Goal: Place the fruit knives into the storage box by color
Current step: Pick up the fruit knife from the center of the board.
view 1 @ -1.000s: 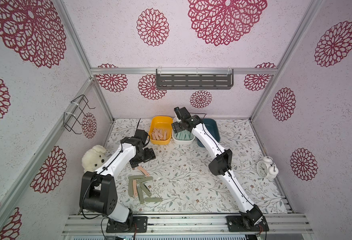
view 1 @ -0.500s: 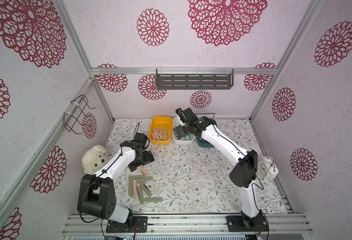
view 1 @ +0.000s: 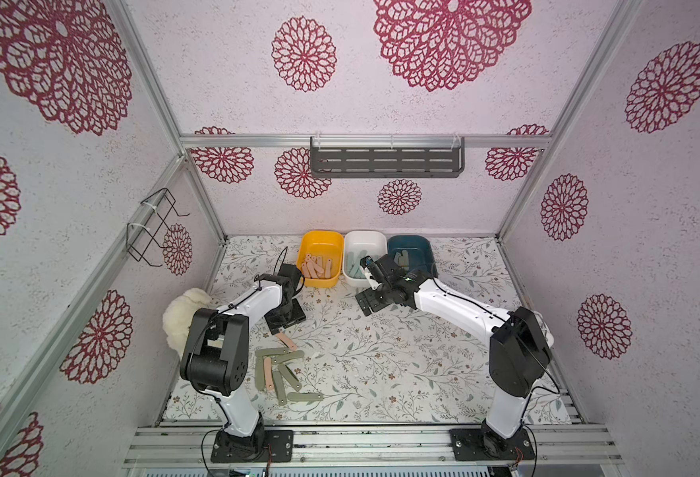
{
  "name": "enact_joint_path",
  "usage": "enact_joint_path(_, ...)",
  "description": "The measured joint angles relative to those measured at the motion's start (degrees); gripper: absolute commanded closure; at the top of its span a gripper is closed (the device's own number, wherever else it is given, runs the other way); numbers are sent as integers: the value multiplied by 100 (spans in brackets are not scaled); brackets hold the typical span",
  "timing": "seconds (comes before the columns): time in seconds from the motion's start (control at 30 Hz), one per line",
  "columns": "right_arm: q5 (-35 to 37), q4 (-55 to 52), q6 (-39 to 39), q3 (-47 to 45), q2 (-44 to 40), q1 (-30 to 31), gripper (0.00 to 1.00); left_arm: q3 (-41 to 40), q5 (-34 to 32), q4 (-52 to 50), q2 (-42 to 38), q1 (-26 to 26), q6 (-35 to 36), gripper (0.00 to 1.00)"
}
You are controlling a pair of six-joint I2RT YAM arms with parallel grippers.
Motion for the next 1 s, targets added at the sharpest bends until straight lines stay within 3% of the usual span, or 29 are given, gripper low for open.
enact_joint_path(0.5,-367,385,-2,2,0,-11,1,-435,-273,-2,-140,11,-166,35)
enact_joint_path(1.0,-391,358,0,87,66,-24,1,-509,-168,481,225,35,-144,67)
